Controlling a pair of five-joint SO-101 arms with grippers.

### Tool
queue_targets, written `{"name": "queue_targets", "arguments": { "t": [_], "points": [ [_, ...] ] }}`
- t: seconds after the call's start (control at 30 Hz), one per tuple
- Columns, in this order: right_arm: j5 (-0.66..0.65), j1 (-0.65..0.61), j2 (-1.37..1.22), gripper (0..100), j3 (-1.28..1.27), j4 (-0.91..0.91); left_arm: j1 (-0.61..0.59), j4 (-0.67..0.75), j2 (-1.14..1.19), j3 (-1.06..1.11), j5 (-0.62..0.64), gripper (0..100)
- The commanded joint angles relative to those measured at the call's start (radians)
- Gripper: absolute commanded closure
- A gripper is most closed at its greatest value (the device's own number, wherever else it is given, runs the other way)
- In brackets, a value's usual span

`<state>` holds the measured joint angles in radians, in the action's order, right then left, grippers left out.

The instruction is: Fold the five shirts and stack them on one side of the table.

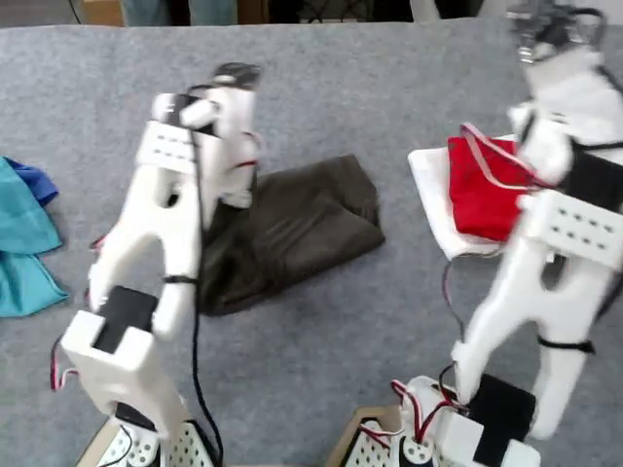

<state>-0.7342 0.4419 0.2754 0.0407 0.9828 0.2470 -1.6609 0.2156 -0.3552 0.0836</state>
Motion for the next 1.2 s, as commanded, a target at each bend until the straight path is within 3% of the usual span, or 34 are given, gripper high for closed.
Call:
{"name": "queue_targets", "arguments": {
  "t": [0.0, 0.1, 0.3, 0.57, 0.83, 0.9, 1.03, 1.17],
  "points": [
    [-0.023, 0.060, 0.045, 98.4, 0.074, -0.018, 0.104, 0.095, 0.044, -0.074, 0.054, 97],
    [-0.023, 0.087, 0.039, 98.4, 0.088, -0.018, 0.171, 0.176, 0.107, -0.134, 0.078, 97],
    [-0.023, 0.114, 0.045, 98.4, 0.091, -0.018, 0.282, 0.193, 0.256, -0.315, 0.078, 97],
    [-0.023, 0.112, 0.045, 98.4, 0.091, -0.018, 0.305, 0.186, 0.494, -0.562, 0.081, 97],
    [-0.023, 0.106, 0.039, 98.4, 0.091, -0.018, 0.303, 0.170, 0.608, -0.730, 0.183, 97],
    [-0.023, 0.106, 0.039, 98.4, 0.091, -0.018, 0.300, 0.170, 0.615, -0.736, 0.184, 93],
    [-0.018, 0.104, 0.038, 98.4, 0.091, -0.018, 0.285, 0.157, 0.614, -0.742, 0.238, 74],
    [-0.015, 0.011, 0.038, 98.4, 0.082, -0.003, 0.225, 0.072, 0.612, -0.928, 0.275, 74]
  ]
}}
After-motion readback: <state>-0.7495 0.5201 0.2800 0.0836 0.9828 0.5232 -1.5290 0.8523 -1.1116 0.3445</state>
